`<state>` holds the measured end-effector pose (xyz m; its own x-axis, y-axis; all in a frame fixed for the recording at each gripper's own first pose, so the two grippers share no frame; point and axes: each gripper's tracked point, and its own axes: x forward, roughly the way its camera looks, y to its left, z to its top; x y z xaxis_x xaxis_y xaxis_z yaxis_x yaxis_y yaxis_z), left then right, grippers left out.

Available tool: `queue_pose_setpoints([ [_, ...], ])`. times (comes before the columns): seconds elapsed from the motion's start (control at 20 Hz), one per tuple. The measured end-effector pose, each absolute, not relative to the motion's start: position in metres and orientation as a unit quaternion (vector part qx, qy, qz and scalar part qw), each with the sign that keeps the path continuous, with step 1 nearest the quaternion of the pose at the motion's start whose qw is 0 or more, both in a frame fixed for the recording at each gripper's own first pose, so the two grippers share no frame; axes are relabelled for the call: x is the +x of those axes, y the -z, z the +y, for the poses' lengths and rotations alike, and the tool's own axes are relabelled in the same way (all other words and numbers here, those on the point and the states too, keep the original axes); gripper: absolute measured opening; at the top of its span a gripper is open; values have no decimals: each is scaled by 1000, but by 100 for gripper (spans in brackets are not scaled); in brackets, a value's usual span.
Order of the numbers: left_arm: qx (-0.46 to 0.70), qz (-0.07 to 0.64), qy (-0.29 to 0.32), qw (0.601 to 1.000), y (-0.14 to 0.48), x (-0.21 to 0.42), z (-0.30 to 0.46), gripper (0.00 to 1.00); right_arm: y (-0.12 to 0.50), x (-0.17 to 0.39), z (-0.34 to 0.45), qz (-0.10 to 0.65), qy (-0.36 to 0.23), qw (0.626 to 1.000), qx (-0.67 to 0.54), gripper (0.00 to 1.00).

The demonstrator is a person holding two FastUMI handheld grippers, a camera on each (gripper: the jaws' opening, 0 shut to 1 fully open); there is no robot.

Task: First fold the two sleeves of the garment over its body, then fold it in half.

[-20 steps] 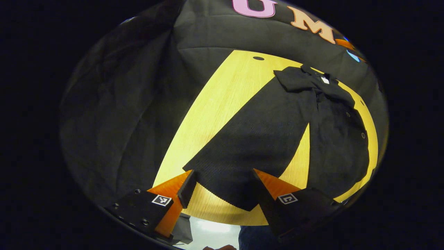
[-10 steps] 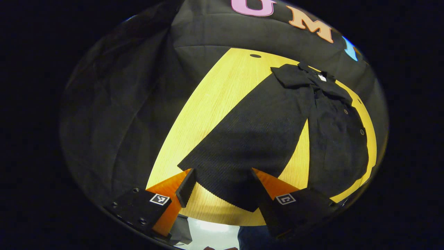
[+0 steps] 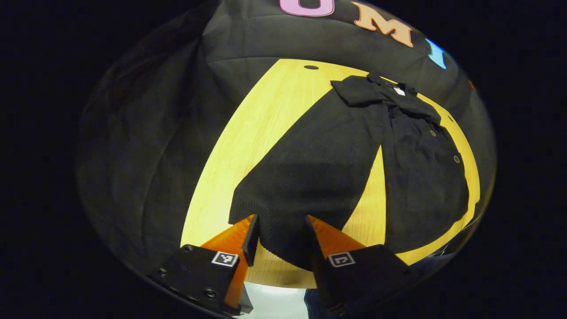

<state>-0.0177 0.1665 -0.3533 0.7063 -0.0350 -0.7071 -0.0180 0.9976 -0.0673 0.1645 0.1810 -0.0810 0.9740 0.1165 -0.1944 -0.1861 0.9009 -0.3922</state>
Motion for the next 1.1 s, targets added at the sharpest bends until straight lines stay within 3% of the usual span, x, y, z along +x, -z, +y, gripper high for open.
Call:
queue_pose_setpoints([
  [0.1, -34, 386, 5, 922, 352, -16, 162, 40, 83, 156, 161, 91, -67, 973, -200, 99],
  [0.25, -20, 395, 20, 918, 353, -18, 158, 29, 83, 148, 135, 98, -56, 977, -183, 99],
  [0.45, -34, 395, -9, 918, 351, -13, 153, 4, 84, 138, 107, 103, -52, 979, -167, 99],
  [0.65, 21, 399, -49, 915, 353, -13, 153, 0, 76, 137, 83, 94, -46, 983, -152, 99],
  [1.1, -5, 364, -29, 931, 300, 8, 97, 0, 72, 131, 26, 99, -32, 984, -142, 99],
])
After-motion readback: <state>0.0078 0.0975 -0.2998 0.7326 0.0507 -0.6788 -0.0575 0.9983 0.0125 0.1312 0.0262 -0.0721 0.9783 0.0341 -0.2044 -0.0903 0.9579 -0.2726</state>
